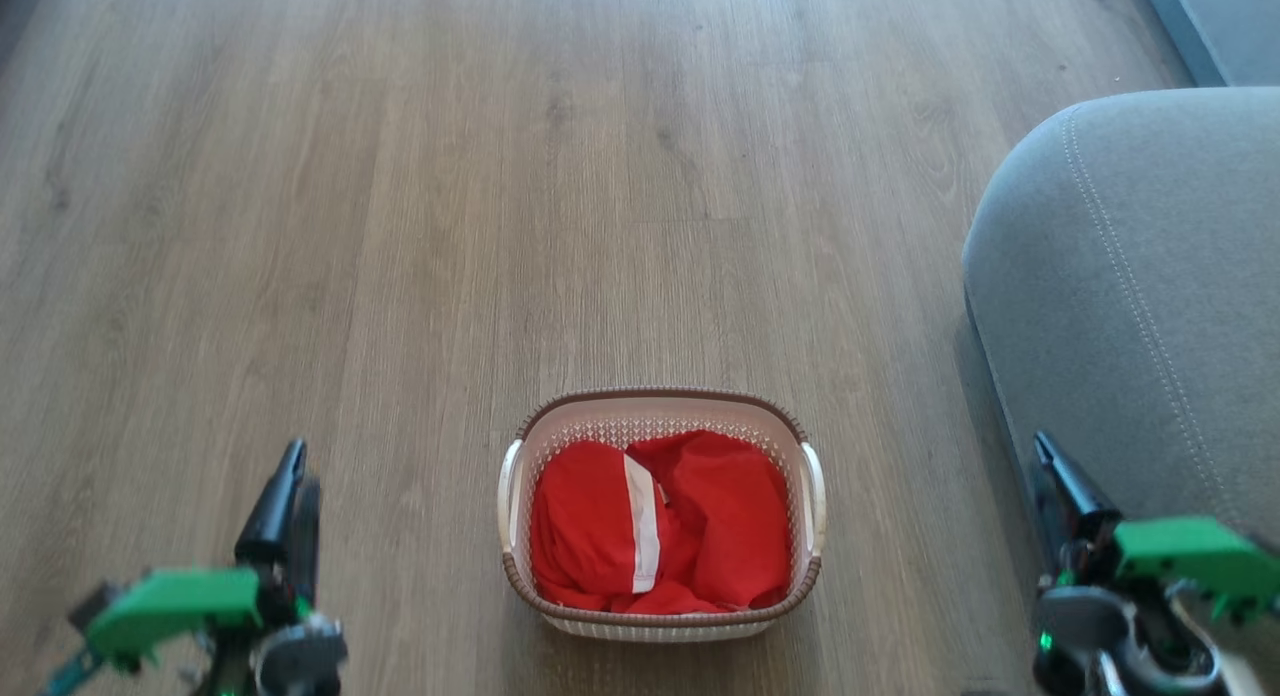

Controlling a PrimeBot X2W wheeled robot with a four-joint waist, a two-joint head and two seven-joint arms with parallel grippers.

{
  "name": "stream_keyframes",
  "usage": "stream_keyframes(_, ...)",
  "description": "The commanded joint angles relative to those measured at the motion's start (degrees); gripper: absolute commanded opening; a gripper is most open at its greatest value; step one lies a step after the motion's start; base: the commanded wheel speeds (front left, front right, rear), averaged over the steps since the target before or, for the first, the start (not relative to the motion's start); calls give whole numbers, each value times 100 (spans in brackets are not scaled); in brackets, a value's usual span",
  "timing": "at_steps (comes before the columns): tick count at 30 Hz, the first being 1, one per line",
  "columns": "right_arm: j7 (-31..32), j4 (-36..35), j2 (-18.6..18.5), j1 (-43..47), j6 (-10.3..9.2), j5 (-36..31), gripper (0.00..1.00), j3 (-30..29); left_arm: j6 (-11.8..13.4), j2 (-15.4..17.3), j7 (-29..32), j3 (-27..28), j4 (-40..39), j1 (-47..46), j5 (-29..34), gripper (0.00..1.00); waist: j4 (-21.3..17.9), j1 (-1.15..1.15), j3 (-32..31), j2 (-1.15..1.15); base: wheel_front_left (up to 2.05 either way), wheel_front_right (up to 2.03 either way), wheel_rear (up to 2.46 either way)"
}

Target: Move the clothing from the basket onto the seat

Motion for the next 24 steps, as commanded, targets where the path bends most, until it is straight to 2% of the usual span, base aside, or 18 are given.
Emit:
stream_keyframes(1,0,76,11,31,0,-1,100,6,0,-4,-1,-2,75,55,0,100,0,0,1,0,0,0,0)
stream_keyframes(24,-300,148,-106,-263,7,-265,100,361,-7,68,-337,-136,293,-232,220,100,-5,0,30,0,0,0,0)
